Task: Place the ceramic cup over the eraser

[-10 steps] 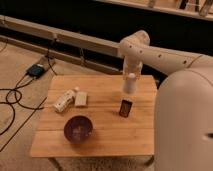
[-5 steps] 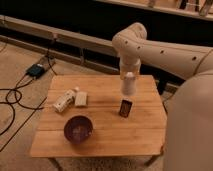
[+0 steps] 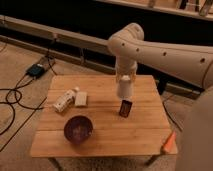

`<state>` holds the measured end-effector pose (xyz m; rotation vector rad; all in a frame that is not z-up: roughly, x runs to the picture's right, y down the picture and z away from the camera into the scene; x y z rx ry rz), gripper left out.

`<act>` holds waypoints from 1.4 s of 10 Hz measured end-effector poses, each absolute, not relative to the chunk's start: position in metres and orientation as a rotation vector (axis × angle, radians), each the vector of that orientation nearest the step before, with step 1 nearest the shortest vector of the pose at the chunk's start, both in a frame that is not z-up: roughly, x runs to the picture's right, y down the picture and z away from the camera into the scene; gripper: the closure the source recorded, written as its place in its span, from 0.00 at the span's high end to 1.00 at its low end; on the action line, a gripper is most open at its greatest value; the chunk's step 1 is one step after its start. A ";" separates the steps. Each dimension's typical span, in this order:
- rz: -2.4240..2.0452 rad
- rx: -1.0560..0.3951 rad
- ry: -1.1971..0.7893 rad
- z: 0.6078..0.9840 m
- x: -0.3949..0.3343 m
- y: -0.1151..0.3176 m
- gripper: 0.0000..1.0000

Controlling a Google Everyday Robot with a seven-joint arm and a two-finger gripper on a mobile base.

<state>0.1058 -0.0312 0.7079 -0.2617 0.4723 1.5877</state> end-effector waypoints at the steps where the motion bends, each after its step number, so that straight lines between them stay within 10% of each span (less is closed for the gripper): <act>1: 1.598 -0.260 0.468 0.703 0.105 -0.024 0.00; 14: 1.660 -0.244 0.422 0.711 0.121 0.014 0.00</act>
